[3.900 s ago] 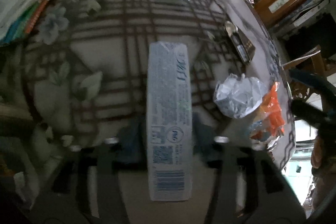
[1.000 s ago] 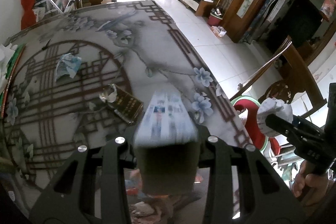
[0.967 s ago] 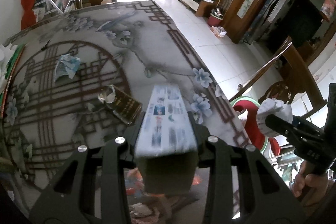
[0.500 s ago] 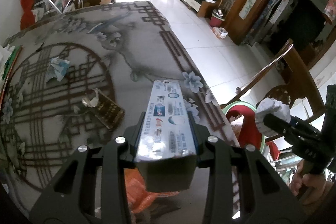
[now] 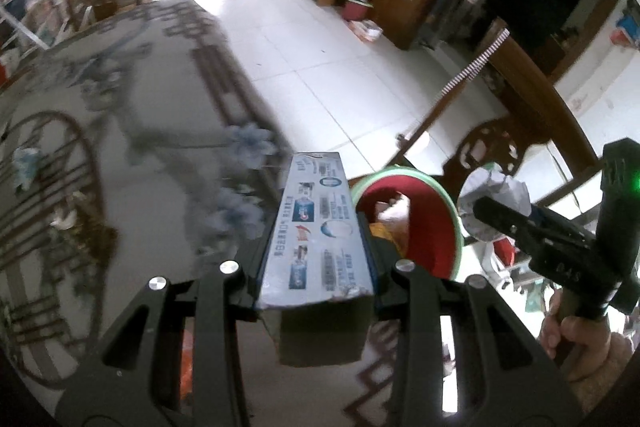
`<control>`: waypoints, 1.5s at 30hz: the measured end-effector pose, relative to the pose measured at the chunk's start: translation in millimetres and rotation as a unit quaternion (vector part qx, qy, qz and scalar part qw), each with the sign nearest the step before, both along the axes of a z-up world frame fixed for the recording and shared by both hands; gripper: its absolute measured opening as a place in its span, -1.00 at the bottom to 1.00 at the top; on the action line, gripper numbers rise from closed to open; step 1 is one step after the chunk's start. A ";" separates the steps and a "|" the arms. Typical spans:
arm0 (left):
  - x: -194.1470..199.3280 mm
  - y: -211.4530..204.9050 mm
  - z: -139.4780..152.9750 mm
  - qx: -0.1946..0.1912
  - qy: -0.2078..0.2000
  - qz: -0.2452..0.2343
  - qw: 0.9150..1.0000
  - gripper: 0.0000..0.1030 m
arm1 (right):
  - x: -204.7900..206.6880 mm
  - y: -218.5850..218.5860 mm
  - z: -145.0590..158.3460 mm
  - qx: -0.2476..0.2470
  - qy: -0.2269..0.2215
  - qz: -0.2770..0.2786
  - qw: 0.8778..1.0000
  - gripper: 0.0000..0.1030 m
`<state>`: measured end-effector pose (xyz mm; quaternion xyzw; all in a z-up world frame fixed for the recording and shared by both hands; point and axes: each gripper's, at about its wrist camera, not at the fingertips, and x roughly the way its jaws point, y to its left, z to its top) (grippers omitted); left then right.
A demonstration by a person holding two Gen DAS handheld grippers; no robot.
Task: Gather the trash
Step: 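Carry the toothpaste box and foil with both grippers over the red bucket, then open both grippers to drop the toothpaste box and foil into the bucket, then move both grippers back over the trash on the table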
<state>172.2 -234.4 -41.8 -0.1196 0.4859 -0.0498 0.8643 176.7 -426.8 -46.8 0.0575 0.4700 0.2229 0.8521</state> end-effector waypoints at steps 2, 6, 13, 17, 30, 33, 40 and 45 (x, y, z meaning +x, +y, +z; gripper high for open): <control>6.5 -14.8 -2.7 -0.003 0.002 -0.018 1.000 -0.32 | 1.7 -18.2 -2.4 -0.002 0.003 -0.018 1.000 0.09; 20.6 -41.5 -12.1 -0.008 0.009 -0.051 0.999 -0.32 | 3.9 -41.1 -6.7 -0.002 0.010 -0.044 0.999 0.09; 37.4 -80.1 -24.8 -0.015 0.017 -0.098 0.995 -0.32 | 4.3 -72.0 -14.6 -0.002 0.019 -0.076 0.997 0.09; 45.3 -94.1 -32.7 -0.015 0.031 -0.117 0.993 0.09 | 5.5 -78.0 -18.5 0.000 0.024 -0.083 0.996 0.41; 15.8 -19.1 -23.9 -0.010 0.016 -0.024 1.000 0.54 | -0.6 -59.1 -21.2 0.001 0.027 -0.085 0.996 0.63; 0.5 8.6 -24.6 -0.009 0.015 -0.002 1.000 0.54 | -5.9 -40.7 -23.6 -0.002 0.033 -0.081 0.996 0.63; -47.8 92.4 -22.5 0.000 0.013 0.050 0.999 0.54 | -27.5 33.4 -22.4 -0.010 0.037 -0.038 0.999 0.63; -91.8 158.3 -25.0 0.003 0.015 0.076 0.997 0.59 | -51.2 104.3 -25.8 -0.024 0.044 0.025 0.998 0.65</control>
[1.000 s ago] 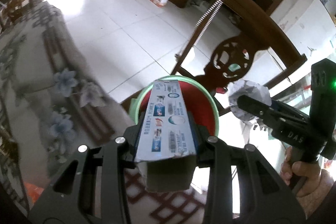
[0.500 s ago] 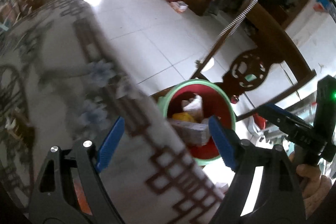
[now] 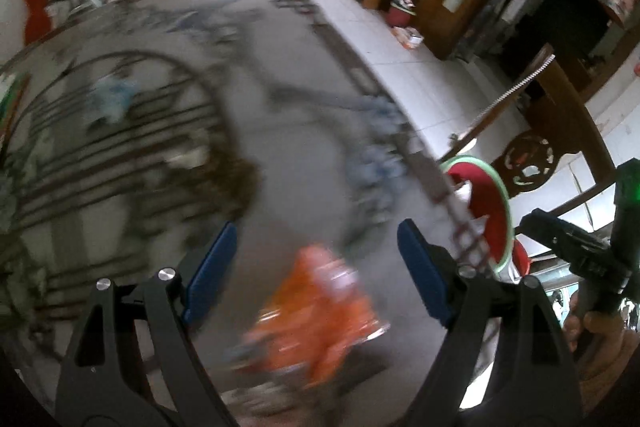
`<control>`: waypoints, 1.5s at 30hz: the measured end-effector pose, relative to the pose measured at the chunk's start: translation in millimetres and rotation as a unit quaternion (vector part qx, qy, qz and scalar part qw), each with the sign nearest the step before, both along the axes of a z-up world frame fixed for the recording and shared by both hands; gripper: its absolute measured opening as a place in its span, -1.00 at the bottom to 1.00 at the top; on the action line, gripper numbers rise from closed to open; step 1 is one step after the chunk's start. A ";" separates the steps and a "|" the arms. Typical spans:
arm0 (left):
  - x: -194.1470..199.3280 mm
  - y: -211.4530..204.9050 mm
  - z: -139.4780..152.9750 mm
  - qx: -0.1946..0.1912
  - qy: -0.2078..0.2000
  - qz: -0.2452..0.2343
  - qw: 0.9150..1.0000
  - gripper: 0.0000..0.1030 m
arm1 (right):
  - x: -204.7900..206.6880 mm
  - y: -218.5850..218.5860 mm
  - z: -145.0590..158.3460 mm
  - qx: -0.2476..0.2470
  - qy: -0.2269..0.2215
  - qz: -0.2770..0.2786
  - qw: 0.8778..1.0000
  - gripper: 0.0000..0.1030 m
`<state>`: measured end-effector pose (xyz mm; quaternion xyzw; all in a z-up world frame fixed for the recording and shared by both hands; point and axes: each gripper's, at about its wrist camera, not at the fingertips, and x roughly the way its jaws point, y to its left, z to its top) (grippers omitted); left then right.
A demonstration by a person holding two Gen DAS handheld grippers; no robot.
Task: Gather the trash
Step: 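Move both grippers back over the trash on the table, then grasp the crumpled tissue pile with the left gripper while the right gripper grasps the orange snack bag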
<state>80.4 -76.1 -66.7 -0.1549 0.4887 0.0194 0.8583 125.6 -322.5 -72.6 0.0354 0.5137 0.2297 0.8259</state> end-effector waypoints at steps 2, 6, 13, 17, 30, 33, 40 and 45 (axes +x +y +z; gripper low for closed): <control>-22.2 21.9 -4.7 0.000 0.006 -0.001 1.000 0.60 | -8.6 20.7 -1.2 -0.002 0.001 0.015 1.000 0.70; -56.5 38.2 -21.3 -0.006 0.029 -0.026 0.999 0.61 | -26.4 54.3 -4.8 -0.004 0.006 0.028 1.000 0.71; -96.1 24.9 -57.3 -0.042 0.083 -0.090 0.992 0.68 | -49.0 75.7 -13.4 -0.002 0.020 0.015 1.000 0.71; -100.6 7.6 -71.9 -0.046 0.098 -0.110 0.988 0.68 | -61.0 85.5 -15.3 -0.003 0.024 0.014 1.000 0.71; -103.0 36.6 -73.1 -0.043 0.098 -0.077 0.991 -0.66 | -80.6 122.0 -24.8 -0.010 0.036 0.051 0.998 0.71; -103.8 57.9 -71.9 -0.035 0.096 -0.045 0.994 -0.66 | -81.9 140.4 -30.9 -0.007 0.044 0.081 0.996 0.79; -107.5 87.5 -68.1 -0.032 0.090 0.002 0.995 -0.57 | -82.7 188.0 -58.6 -0.067 0.048 0.151 0.985 0.85; -112.0 91.3 -69.5 -0.033 0.090 0.013 0.995 0.01 | -79.5 195.2 -76.4 -0.074 0.057 0.153 0.984 0.85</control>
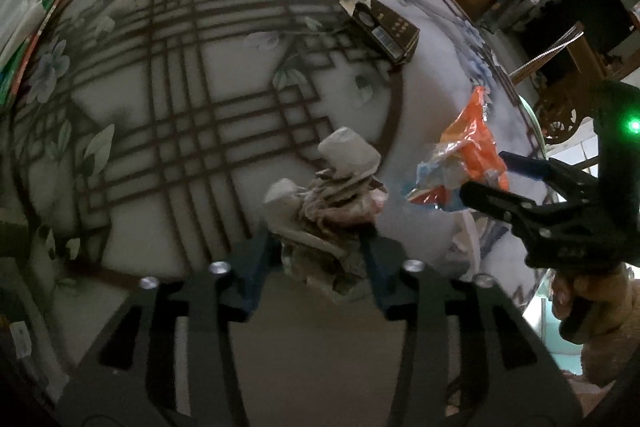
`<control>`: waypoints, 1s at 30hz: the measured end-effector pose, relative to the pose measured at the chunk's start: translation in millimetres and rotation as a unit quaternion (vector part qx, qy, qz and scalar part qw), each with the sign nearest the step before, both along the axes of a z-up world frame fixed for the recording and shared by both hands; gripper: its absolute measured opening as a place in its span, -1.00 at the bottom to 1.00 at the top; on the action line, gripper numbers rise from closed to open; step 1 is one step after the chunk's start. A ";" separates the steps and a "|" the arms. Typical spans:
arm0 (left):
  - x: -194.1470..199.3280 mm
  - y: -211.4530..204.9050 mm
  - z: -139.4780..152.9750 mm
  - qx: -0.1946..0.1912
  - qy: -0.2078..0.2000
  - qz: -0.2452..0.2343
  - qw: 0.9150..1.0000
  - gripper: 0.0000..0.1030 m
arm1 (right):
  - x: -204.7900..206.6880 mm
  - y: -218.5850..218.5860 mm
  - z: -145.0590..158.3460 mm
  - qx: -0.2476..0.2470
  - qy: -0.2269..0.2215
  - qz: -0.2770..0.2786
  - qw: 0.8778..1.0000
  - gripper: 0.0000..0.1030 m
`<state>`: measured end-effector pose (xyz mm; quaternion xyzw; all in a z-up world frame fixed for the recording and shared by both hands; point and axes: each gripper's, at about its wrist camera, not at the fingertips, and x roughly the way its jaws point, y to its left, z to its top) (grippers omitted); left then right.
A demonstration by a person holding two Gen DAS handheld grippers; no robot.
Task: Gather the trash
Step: 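Grasp the crumpled tissue pile with the left gripper while the right gripper grasps the orange snack bag, then carry the tissue pile and orange bag with both grippers over the red bucket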
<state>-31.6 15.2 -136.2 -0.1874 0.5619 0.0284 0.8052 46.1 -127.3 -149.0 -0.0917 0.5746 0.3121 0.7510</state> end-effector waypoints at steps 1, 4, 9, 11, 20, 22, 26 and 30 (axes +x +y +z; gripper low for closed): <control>-0.4 -0.8 -0.9 0.000 0.001 0.003 1.000 0.13 | 0.5 -0.9 -0.6 0.002 0.001 -0.001 1.000 0.83; -1.9 1.8 -2.5 -0.008 0.001 0.013 1.000 0.41 | -0.4 -0.1 0.1 0.005 0.000 0.005 1.000 0.74; 0.6 1.5 -4.4 -0.016 0.004 0.017 1.000 0.47 | -5.5 -5.0 12.4 0.031 -0.004 0.009 0.999 0.70; 1.1 0.4 -6.1 -0.016 0.006 0.016 1.000 0.47 | -7.5 -6.9 19.7 0.040 -0.008 0.008 0.999 0.71; 9.2 -4.0 -15.4 -0.026 0.010 0.012 1.000 -0.07 | -4.2 -26.6 44.7 0.066 -0.023 -0.030 0.997 0.72; 9.8 -4.1 -11.0 -0.026 0.002 0.013 1.000 -0.18 | -3.8 -31.7 49.6 0.070 -0.027 -0.037 0.997 0.72; 13.4 -7.3 -0.7 -0.018 -0.011 0.012 1.000 -0.22 | -2.0 -41.1 59.4 0.080 -0.038 -0.051 0.995 0.72; 19.1 -12.7 15.2 -0.019 -0.031 0.011 0.999 -0.22 | 2.1 -51.8 67.9 0.087 -0.049 -0.066 0.993 0.73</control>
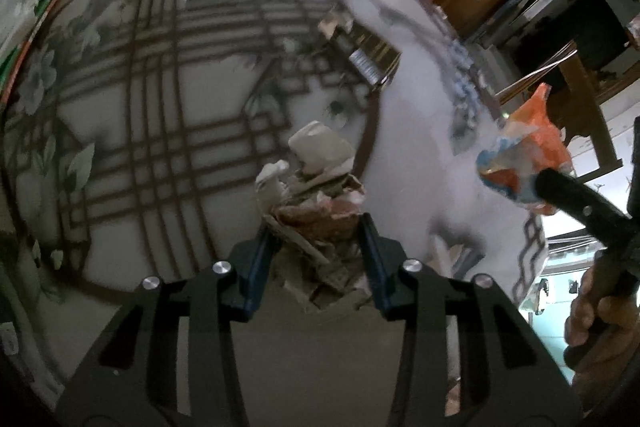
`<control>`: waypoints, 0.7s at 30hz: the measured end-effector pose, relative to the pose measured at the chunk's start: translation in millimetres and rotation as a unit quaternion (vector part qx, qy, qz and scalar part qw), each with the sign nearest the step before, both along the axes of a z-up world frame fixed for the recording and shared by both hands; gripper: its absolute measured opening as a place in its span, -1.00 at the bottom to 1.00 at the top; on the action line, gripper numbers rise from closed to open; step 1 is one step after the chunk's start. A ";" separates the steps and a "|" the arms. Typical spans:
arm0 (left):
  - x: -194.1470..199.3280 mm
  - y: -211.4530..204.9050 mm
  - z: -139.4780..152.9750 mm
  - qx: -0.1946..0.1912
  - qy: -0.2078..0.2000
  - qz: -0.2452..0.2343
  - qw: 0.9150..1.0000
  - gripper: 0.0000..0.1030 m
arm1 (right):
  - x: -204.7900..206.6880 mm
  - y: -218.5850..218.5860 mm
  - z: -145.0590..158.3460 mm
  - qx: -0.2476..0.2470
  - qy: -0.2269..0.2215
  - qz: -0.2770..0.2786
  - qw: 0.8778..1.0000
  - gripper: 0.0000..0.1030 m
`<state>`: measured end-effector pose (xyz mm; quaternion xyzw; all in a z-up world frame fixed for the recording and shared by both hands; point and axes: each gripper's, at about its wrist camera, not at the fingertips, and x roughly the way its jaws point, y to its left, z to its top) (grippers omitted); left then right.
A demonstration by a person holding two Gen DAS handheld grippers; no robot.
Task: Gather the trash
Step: 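Carry the tissue pile and orange bag with both grippers over the red bucket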
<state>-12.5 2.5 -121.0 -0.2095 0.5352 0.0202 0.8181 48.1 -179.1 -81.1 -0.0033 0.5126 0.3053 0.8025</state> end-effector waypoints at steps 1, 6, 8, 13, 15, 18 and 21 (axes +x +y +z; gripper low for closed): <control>1.4 -1.6 5.4 0.000 -0.008 -0.001 1.000 -0.22 | 0.9 -2.0 1.0 0.001 -0.001 -0.003 1.000 0.73; 9.3 -11.4 31.6 -0.001 -0.044 -0.009 0.999 -0.22 | 5.2 -12.4 6.1 0.000 -0.007 -0.019 1.000 0.73; 14.0 -15.3 38.1 -0.002 -0.051 -0.014 0.999 -0.22 | 5.7 -18.1 8.6 0.001 -0.010 -0.025 1.000 0.73; 26.7 -33.9 48.5 0.000 -0.065 -0.038 0.997 -0.22 | 7.3 -33.9 13.1 0.000 -0.015 -0.041 0.999 0.73; 30.9 -40.9 49.4 0.000 -0.066 -0.046 0.997 -0.22 | 8.2 -41.8 13.9 0.000 -0.015 -0.050 0.999 0.73; 36.0 -51.1 48.8 0.000 -0.065 -0.060 0.996 -0.22 | 9.2 -53.1 15.0 -0.001 -0.017 -0.063 0.998 0.73; 41.3 -60.3 46.6 -0.002 -0.060 -0.069 0.996 -0.22 | 11.4 -67.4 16.0 -0.003 -0.016 -0.078 0.997 0.73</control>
